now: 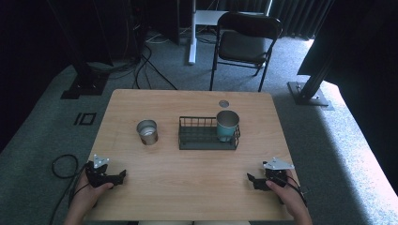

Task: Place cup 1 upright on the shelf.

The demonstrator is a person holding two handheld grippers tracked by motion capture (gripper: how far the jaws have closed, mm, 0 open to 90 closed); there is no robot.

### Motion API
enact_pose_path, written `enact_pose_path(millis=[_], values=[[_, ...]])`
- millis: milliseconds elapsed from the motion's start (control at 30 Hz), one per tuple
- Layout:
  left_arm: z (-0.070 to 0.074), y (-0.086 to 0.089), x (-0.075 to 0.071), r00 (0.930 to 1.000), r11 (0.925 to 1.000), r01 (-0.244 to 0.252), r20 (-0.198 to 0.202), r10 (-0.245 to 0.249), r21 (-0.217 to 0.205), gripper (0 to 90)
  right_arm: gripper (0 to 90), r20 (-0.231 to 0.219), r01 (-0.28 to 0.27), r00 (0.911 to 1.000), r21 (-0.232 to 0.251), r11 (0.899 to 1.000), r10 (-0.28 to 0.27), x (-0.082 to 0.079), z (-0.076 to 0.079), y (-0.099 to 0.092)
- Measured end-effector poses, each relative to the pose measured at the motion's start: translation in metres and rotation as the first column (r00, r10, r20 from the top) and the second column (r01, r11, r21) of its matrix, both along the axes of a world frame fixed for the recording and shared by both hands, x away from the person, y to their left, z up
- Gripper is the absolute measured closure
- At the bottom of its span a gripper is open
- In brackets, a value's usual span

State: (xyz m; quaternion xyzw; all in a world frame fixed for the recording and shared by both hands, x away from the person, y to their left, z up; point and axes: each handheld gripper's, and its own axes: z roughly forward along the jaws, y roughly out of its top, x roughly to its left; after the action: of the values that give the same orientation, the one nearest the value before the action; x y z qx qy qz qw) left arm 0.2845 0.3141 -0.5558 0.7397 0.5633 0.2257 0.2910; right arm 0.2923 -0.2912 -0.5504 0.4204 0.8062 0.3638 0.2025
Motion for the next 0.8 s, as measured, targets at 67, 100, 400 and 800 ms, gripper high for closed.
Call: enact_pose_path(millis=[67,100,400,800], values=[[0.0,0.0,0.0,1.0,1.0,0.0,0.0,0.0,0.0,0.4,12.4,-0.016,-0.002,0.9999,-0.017,1.0,0.001,-0.0009,-0.0039,0.0],[0.0,0.0,0.0,1.0,1.0,0.0,0.0,0.0,0.0,0.4,12.4,-0.016,-0.002,0.9999,-0.017,1.0,0.001,-0.0009,-0.0039,0.0],[0.0,-0.0001,-0.0001,1.0,1.0,-0.001,0.0,0.001,0.0,0.4,11.2,-0.058,0.01,0.9983,-0.005,1.0,-0.011,0.0,-0.0071,-0.002],[0.0001,-0.0009,-0.0027,1.0,1.0,0.001,0.0,-0.001,0.0,0.4,11.2,-0.057,0.01,0.9983,-0.005,1.0,-0.01,0.0,-0.0072,-0.002]])
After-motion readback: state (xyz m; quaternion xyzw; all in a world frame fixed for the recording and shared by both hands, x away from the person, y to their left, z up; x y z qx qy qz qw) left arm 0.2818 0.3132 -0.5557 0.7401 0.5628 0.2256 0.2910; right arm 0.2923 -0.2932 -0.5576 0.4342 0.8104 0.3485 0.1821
